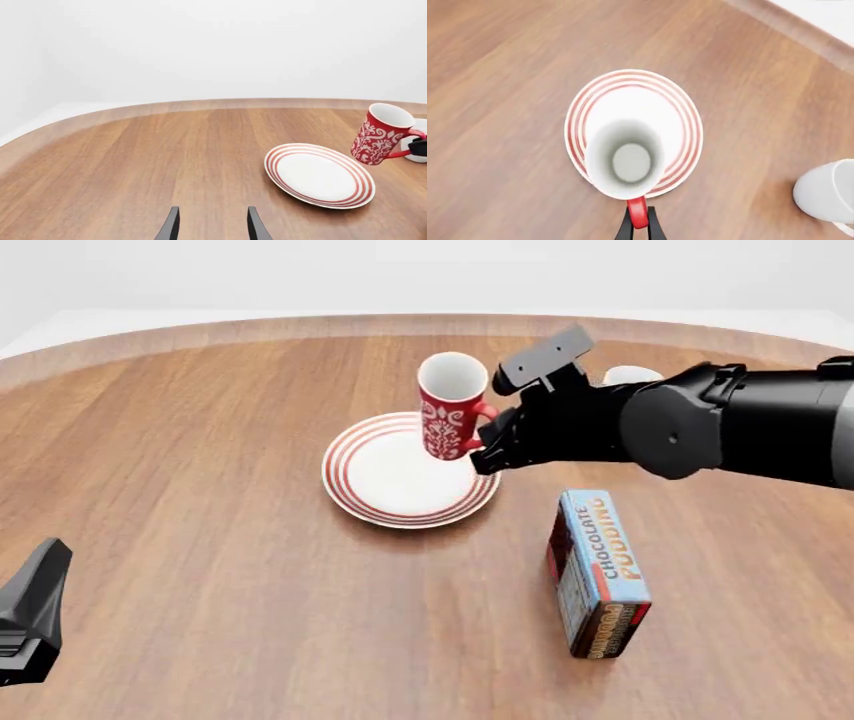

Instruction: Pick up the red mug and put it on the plate

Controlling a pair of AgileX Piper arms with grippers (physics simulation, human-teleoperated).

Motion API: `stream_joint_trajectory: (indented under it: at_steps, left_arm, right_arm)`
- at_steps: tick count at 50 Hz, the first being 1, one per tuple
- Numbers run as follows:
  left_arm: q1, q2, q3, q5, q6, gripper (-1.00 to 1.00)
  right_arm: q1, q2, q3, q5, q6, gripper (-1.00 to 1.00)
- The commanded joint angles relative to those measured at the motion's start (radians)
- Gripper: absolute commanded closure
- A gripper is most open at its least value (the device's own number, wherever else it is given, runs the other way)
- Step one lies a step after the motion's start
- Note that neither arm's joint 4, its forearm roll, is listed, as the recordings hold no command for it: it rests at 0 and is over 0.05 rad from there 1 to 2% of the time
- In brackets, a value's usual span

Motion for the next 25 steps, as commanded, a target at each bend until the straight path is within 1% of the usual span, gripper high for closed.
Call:
stream_joint_trajectory:
  at_steps: [1,8,19,25]
  left_arm:
    - [0.0,0.0,0.0,0.0,0.0,-1.0]
    - [0.0,0.0,0.0,0.0,0.0,-1.0]
    - [0.0,0.0,0.0,0.0,0.0,-1.0]
    - [0.0,0.0,0.0,0.0,0.0,-1.0]
  right_arm:
    - [-0.013,0.078,-0.062,-0.034,-0.004,1.0]
    - [-0.014,0.134,-0.088,-0.062,0.001,1.0]
    - [-0.02,0.199,-0.13,-0.078,0.001,1.0]
    - [-0.023,0.23,-0.151,-0.09,0.012,1.0]
